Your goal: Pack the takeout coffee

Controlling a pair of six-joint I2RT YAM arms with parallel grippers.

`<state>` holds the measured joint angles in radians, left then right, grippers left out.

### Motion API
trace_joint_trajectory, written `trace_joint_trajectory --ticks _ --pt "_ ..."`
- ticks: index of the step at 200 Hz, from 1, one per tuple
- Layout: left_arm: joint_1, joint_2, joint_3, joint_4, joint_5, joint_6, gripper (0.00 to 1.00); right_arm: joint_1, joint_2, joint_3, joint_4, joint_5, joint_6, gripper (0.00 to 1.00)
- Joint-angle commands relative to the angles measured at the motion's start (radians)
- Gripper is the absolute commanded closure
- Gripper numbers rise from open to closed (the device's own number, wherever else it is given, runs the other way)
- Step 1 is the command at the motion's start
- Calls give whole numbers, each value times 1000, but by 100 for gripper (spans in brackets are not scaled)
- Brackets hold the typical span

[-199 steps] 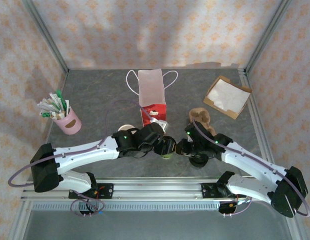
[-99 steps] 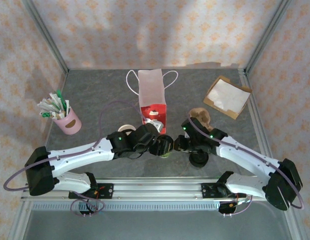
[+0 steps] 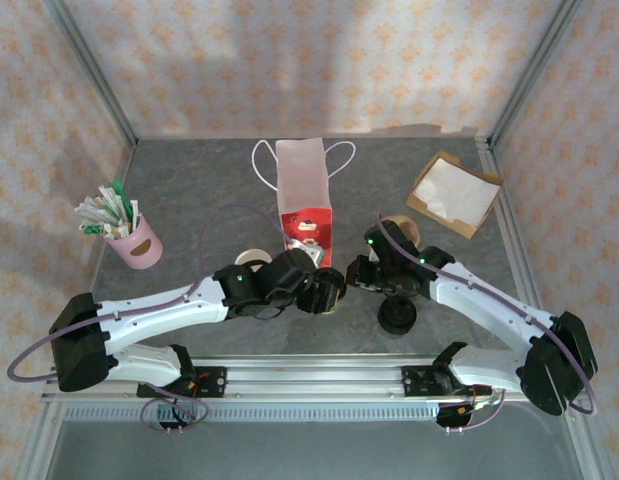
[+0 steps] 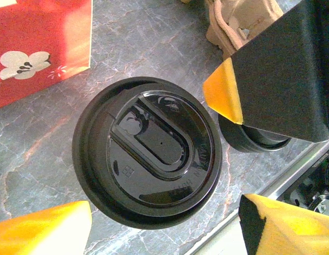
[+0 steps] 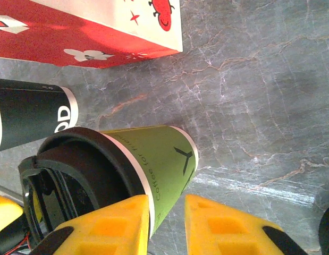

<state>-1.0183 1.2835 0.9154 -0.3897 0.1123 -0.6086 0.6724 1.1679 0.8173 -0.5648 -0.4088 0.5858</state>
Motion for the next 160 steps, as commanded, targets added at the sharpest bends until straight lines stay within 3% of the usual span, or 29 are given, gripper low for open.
trace_joint_trajectory --ticks 1,52,136,160 --pt "2 1 -22 41 35 -30 25 -4 -50 8 -36 18 -2 77" --pt "-29 48 -8 87 78 -60 24 -4 -171 -23 -114 12 23 78" --pt "-55 70 11 139 90 -109 22 -1 -262 -97 -66 -54 93 100" --pt "-56 34 23 93 55 -99 19 11 -271 -114 -39 -70 115 100"
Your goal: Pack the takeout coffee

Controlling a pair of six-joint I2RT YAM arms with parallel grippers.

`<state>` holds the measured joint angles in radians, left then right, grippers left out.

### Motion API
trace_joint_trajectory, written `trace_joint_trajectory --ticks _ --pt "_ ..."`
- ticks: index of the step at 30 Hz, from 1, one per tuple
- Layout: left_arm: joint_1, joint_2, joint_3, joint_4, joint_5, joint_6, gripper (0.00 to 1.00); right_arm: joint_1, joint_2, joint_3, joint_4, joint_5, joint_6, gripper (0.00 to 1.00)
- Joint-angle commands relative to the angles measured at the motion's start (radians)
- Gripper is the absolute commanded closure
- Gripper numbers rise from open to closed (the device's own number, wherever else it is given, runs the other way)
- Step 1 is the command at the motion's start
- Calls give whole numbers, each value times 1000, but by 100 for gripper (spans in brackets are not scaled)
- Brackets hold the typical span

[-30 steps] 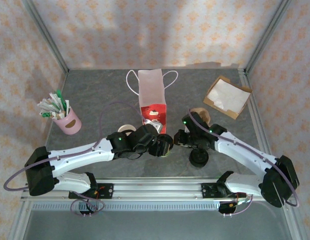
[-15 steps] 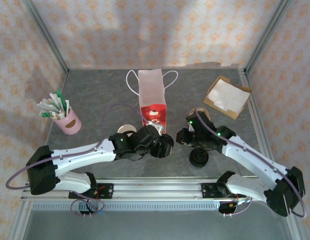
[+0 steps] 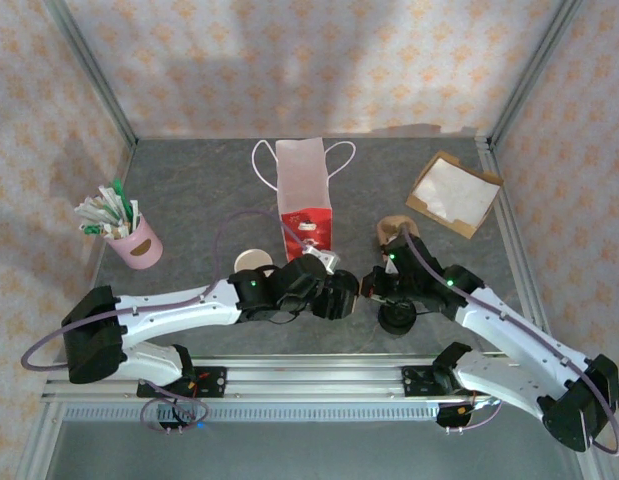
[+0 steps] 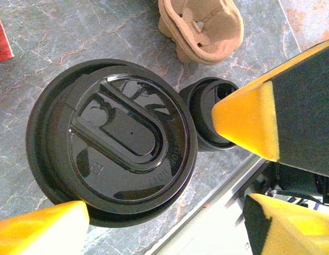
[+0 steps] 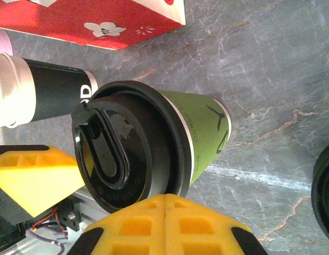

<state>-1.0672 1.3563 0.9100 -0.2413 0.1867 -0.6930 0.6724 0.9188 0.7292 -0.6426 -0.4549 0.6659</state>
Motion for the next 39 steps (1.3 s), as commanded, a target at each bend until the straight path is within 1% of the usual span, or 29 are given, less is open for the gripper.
trace_joint_trajectory --ticks 1,5,9,15,17,23,39 --pt "-7 -40 30 -57 -21 -14 19 12 -24 -26 40 -22 37 100" --pt "-6 -62 52 -110 -58 10 20 43 -21 -44 73 -17 63 100" --pt "-5 -49 88 -162 -103 45 29 70 -21 -54 85 1 81 100" --pt "11 11 124 -203 -138 81 50 84 -18 -56 91 14 91 100" --pt "17 26 128 -207 -147 87 53 87 -17 -54 89 18 90 100" --pt "32 50 123 -194 -151 92 56 93 -14 -57 86 26 93 100" --pt "36 84 110 -175 -135 93 57 97 15 -60 110 41 95 100"
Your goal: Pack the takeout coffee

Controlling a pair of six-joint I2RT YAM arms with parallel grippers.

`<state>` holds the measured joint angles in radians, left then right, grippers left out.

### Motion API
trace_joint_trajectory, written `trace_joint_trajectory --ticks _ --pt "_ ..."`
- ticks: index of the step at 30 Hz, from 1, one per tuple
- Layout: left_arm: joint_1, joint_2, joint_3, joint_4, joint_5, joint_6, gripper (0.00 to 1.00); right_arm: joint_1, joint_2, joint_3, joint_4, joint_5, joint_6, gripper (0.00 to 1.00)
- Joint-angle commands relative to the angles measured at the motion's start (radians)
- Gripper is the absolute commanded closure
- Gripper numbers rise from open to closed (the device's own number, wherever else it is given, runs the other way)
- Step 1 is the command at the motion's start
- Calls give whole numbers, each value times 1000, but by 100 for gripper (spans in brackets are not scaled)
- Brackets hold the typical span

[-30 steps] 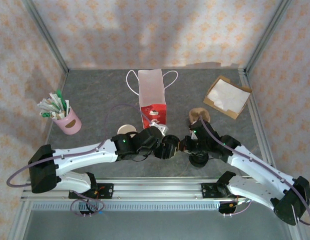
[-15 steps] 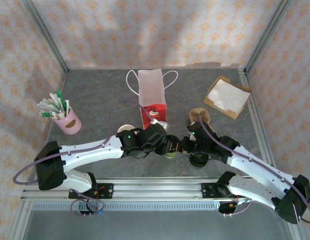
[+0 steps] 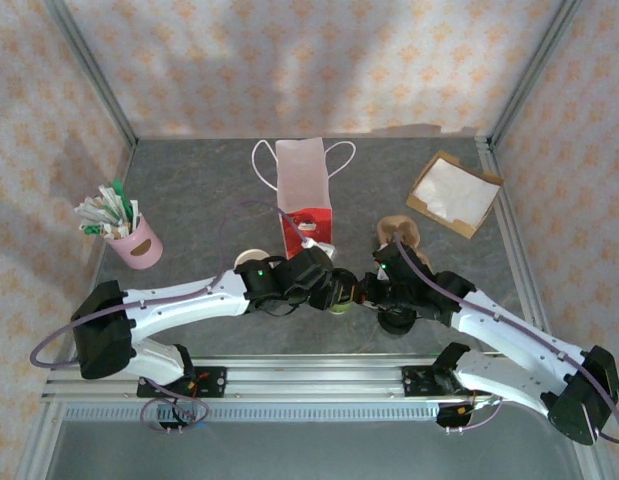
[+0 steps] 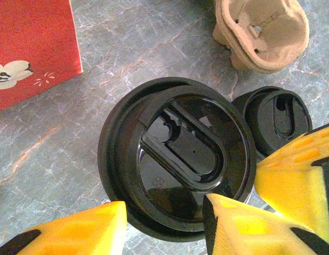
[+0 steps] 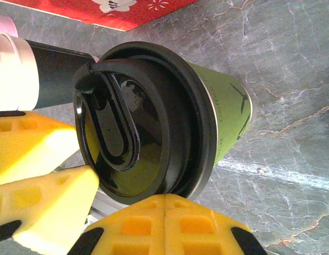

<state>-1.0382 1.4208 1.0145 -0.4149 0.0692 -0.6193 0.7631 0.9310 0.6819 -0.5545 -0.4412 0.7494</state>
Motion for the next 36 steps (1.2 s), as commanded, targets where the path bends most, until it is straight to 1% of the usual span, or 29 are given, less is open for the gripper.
trace_joint_trajectory --ticks 1,16,21,36 --pt "8 20 6 1 -14 20 57 5 5 -14 22 28 12 100" --pt "8 30 -5 18 6 13 59 8 9 -50 56 66 50 100" --pt "8 34 -4 19 7 13 60 13 12 -55 30 94 53 100" --pt "9 45 -10 32 14 10 60 21 87 -71 15 97 36 100"
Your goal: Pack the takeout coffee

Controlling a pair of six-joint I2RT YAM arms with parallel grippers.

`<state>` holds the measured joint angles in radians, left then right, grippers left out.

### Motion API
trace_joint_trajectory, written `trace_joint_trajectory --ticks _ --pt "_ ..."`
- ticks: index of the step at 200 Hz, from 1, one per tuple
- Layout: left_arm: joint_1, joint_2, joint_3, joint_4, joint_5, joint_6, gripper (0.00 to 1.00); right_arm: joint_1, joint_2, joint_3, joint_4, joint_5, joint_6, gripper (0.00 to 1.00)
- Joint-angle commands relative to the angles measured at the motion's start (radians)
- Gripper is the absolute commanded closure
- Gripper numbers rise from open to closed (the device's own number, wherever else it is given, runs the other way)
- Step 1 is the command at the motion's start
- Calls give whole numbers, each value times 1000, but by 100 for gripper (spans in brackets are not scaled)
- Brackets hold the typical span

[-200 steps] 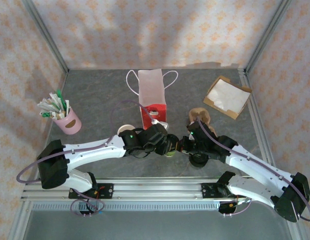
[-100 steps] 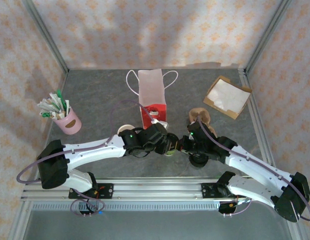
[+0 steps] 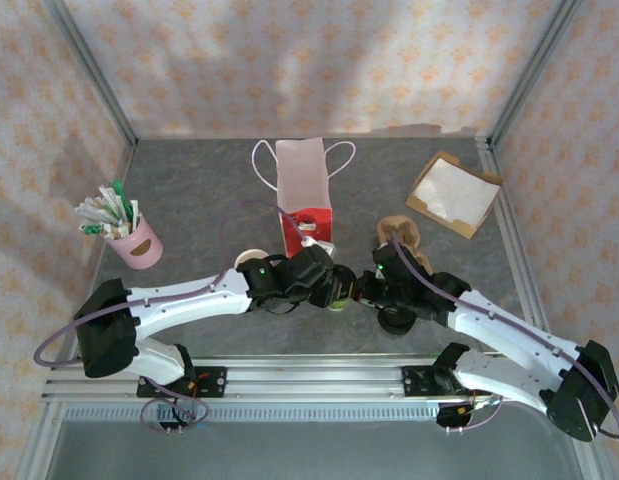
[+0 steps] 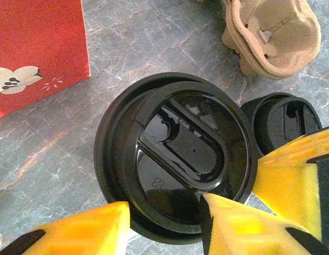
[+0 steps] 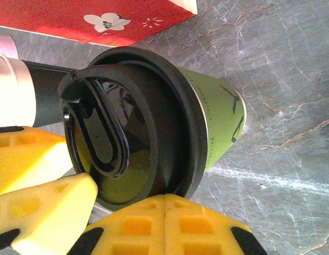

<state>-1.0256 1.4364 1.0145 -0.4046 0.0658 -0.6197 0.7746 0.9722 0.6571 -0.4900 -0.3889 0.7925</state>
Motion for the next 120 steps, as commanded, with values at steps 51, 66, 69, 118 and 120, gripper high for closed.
trace_joint_trajectory --ticks 51,66,69,118,120 --pt "-2 24 -10 29 25 9 60 11 47 -11 -82 59 -22 100" --pt "0 19 -7 28 28 9 60 12 21 18 -89 58 -31 100" --pt "-1 18 -5 29 29 10 60 12 16 25 -91 59 -31 100" --pt "13 4 13 28 37 12 57 12 -33 148 -179 84 -72 98" --pt "13 4 13 29 38 12 57 12 -34 152 -181 84 -73 98"
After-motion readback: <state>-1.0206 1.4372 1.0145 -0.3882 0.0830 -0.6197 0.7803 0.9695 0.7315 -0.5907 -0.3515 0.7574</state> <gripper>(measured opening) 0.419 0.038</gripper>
